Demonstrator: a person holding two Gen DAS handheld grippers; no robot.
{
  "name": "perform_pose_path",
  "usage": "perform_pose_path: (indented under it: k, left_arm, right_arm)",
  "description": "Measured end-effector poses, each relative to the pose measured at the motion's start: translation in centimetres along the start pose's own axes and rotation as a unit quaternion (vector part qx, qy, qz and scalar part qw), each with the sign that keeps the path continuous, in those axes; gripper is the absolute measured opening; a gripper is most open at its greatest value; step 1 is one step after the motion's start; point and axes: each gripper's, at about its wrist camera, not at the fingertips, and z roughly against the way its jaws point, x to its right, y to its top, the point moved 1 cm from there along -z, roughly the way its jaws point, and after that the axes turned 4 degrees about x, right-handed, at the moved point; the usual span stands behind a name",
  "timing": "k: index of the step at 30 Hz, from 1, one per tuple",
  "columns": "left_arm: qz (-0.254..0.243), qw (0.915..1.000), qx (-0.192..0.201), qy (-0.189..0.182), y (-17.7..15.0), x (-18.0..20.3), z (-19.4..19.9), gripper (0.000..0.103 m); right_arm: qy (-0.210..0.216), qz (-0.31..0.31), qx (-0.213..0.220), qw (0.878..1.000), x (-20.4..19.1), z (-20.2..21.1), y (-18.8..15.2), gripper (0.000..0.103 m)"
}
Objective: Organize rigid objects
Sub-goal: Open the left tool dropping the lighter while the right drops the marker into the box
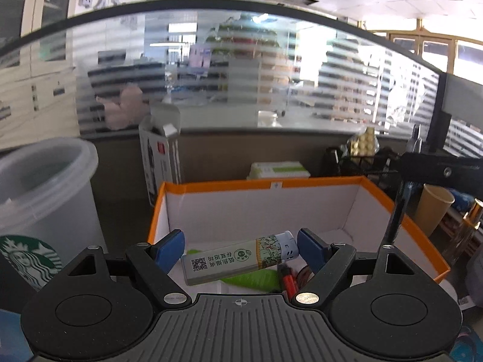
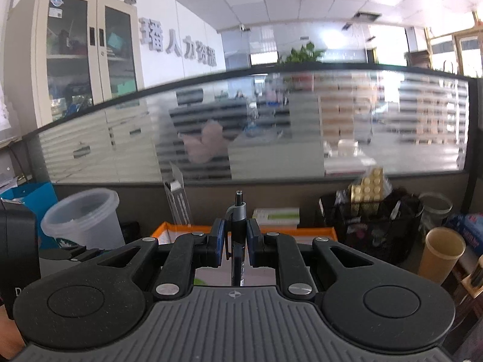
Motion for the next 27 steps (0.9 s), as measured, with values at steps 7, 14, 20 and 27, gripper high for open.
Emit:
perform_pose_path:
  k: [7, 14, 20, 27]
  left_arm:
    - [-0.001, 0.9997, -0.025, -0.003, -1.1, 0.1, -1.8, 0.083]
    - [-0.008, 0.9992, -0.038, 0.004, -2.3, 0.1, -3.1, 0.083]
    - [-0.020, 0.9992, -0.033, 0.010, -2.8, 0.4, -3.3, 0.083]
    - [-0.028, 0.9990, -0.028, 0.019, -2.8, 0.6, -3.7, 0.084]
  right_arm:
    - [0.008, -0.029, -0.042, 0.999, 1.3, -2.3, -1.8, 0.014]
    - [0.017, -0.057, -0.090, 0.994, 2.0, -4.9, -3.5, 0.014]
    - [0.012, -0.064, -0.119, 0.991, 2.3, -6.5, -4.9, 0.015]
    - [-0.006, -0.050, -0.135, 0.990, 2.2, -7.4, -5.8, 0.018]
